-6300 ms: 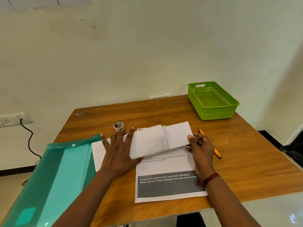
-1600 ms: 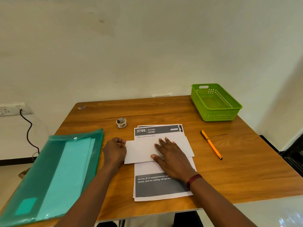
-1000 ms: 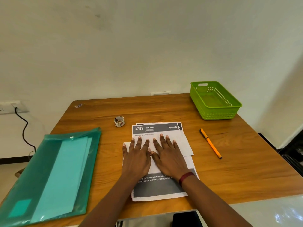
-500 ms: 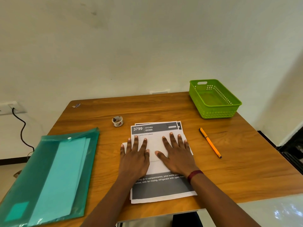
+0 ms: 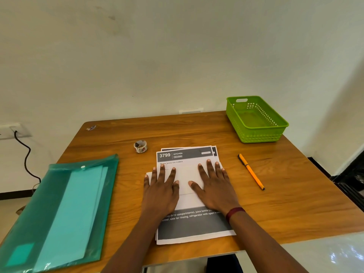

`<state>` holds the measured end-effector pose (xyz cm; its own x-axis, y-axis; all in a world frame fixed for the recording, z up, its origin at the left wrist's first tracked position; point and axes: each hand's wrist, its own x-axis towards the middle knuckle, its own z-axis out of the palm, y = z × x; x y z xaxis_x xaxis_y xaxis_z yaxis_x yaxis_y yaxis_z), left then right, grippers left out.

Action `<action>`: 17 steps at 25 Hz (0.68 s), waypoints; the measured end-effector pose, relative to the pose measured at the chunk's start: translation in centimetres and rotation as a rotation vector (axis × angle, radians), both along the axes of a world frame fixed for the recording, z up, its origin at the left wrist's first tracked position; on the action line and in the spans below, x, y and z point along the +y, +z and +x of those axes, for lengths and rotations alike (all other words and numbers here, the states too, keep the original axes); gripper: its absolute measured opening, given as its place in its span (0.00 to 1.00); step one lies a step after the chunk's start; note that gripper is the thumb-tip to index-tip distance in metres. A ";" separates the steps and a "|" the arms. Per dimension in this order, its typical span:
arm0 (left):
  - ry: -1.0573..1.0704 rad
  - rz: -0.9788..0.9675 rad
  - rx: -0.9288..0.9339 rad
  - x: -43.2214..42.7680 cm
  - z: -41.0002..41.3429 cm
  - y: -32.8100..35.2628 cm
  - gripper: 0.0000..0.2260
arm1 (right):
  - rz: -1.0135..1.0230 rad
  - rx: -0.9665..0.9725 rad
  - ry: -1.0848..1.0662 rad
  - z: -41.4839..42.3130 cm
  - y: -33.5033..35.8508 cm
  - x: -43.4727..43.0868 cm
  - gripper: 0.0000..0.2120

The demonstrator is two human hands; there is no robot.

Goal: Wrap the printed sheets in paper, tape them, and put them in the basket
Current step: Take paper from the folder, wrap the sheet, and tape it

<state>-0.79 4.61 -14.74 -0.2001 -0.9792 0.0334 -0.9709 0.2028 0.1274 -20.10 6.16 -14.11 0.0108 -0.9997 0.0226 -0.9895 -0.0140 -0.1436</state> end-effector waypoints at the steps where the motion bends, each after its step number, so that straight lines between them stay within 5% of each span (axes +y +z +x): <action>1: 0.000 0.000 0.003 0.0 0.0 0.0 0.35 | -0.002 0.000 0.000 0.0 0.0 0.0 0.39; 17: 0.016 0.039 0.009 0.3 -0.2 0.9 0.28 | 0.007 -0.018 -0.014 0.0 0.0 0.1 0.39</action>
<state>-0.94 4.91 -13.84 -0.1845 -0.9828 -0.0032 -0.9727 0.1822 0.1435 -20.14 6.28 -14.12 -0.0032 -0.9999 0.0159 -0.9868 0.0006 -0.1619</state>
